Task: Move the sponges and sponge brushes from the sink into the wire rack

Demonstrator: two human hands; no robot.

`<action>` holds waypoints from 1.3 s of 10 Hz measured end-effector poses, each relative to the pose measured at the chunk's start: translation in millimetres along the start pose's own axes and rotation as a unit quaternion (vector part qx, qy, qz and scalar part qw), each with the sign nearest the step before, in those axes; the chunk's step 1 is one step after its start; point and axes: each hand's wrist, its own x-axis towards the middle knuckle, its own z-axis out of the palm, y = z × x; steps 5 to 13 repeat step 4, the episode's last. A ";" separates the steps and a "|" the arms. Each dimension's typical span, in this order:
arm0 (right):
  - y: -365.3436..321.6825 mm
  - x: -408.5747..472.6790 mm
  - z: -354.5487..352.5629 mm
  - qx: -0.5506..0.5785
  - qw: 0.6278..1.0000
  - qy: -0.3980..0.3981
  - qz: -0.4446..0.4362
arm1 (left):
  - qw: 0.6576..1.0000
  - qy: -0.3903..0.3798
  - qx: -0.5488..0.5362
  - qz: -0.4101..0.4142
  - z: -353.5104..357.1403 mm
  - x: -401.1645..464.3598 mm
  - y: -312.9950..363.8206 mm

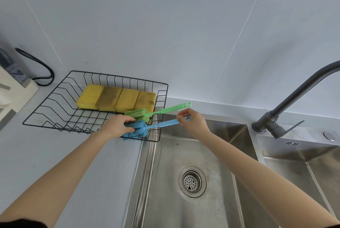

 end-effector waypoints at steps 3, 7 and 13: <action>-7.2 -13.1 -15.2 -0.144 0.986 -0.065 -0.045 | 0.999 -0.010 -0.038 0.002 -11.4 -16.7 12.3; -12.4 -20.0 -22.2 -0.253 0.962 -0.062 -0.079 | 0.999 0.026 -0.028 0.019 -17.4 -23.0 32.0; -12.4 -20.0 -22.2 -0.253 0.962 -0.062 -0.079 | 0.999 0.026 -0.028 0.019 -17.4 -23.0 32.0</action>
